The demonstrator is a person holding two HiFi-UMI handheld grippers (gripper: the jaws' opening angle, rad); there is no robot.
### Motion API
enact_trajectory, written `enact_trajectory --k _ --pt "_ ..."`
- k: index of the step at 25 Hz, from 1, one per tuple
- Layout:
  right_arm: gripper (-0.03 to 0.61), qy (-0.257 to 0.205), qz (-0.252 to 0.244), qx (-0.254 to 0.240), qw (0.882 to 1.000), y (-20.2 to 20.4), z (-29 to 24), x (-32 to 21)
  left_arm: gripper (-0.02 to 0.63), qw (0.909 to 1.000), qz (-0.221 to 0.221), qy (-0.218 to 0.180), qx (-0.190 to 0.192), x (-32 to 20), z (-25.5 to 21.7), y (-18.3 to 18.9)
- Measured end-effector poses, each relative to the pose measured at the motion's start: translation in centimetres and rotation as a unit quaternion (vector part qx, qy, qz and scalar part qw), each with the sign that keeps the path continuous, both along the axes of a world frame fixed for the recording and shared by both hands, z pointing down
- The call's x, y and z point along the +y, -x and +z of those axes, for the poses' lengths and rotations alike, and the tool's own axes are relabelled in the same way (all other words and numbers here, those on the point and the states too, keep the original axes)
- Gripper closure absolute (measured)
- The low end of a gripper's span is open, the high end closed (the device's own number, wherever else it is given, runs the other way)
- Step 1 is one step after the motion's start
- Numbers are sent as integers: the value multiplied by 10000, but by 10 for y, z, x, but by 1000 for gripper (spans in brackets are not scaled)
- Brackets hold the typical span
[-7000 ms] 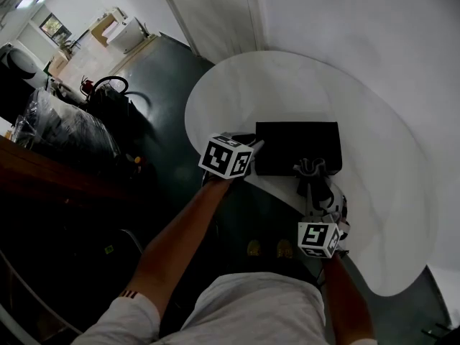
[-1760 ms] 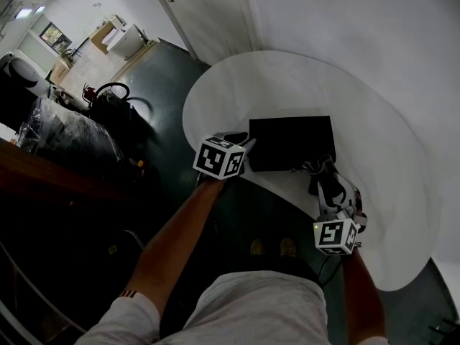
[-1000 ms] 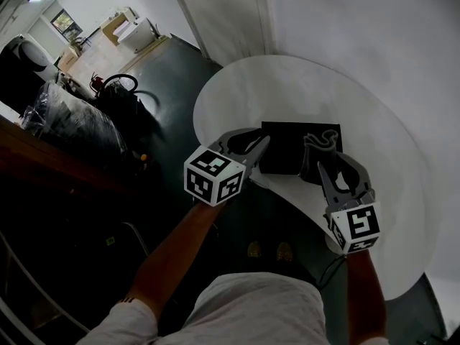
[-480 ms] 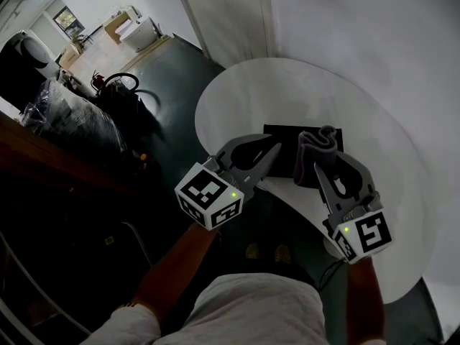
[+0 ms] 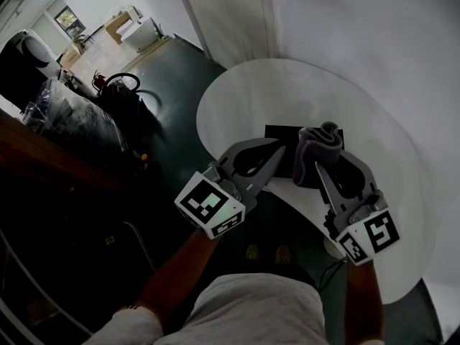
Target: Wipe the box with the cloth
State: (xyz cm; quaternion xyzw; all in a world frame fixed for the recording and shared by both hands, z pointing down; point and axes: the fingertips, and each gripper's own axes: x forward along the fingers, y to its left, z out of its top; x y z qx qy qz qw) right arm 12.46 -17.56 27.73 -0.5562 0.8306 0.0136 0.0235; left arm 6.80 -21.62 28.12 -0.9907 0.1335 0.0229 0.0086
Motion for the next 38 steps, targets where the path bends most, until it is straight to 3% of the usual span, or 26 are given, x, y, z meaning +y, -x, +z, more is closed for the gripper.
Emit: enact_trajectory --k 16,38 --pt "476 -50 62 -195 9998 1 1 1 598 9997 66 -60 209 10 -5 -1" --pt "476 -8 87 -203 9998 0 5 1 598 9998 85 -11 205 11 1 -4"
